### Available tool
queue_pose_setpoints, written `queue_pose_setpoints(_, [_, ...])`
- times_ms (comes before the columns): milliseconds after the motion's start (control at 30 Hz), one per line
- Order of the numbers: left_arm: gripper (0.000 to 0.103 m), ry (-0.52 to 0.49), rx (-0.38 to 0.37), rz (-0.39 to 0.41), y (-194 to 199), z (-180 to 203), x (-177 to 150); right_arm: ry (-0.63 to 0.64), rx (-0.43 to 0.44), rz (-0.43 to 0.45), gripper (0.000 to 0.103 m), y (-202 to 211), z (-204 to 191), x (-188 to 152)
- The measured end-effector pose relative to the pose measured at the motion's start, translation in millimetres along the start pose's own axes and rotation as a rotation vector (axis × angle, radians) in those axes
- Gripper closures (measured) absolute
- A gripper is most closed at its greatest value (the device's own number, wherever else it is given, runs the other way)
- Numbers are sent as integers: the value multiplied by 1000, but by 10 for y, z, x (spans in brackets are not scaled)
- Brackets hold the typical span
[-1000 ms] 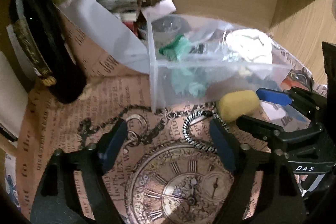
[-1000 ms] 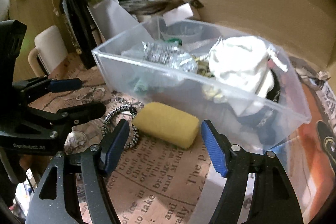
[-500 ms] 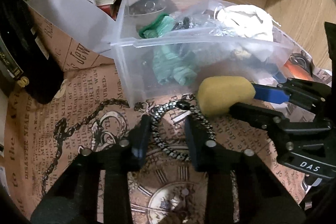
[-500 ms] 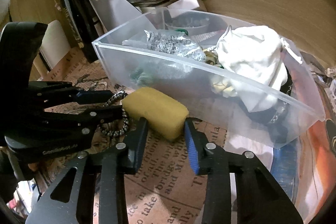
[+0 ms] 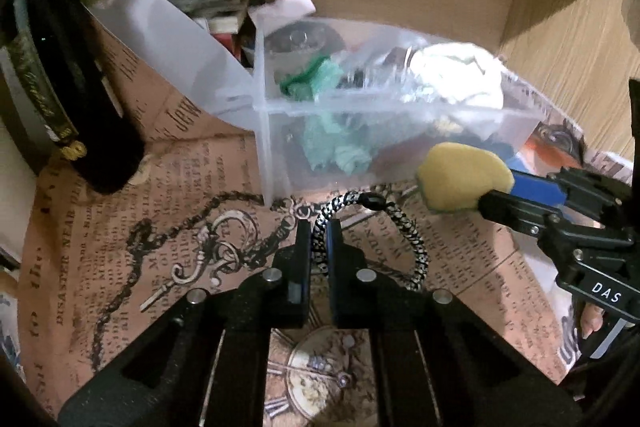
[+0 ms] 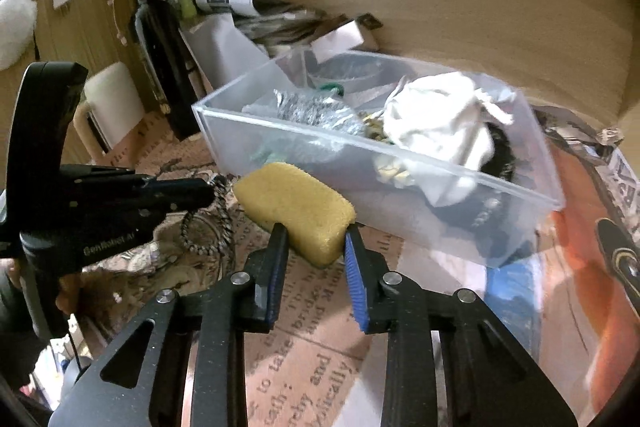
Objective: Organize soft objects
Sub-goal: 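Grip and lift the yellow sponge with the right tool while the left tool lifts the bracelet, then release the yellow sponge into the clear box with the right tool while the left tool drops the bracelet in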
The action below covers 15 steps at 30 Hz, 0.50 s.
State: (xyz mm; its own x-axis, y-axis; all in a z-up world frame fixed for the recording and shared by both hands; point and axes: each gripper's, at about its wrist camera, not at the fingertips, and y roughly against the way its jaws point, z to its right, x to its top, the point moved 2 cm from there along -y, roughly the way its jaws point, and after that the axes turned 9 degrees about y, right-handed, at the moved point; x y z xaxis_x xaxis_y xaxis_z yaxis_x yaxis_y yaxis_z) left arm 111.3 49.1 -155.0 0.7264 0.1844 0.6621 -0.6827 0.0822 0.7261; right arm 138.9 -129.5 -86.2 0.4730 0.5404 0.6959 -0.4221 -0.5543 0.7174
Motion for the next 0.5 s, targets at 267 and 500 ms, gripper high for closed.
queue_pose_setpoints(267, [97,8,-2,119,384,111,240,-5,-39,109,78,372,52,183])
queue_pose_setpoints(500, [97,3,1,211,558,178,497,-6,-73,168,77,448,117,375])
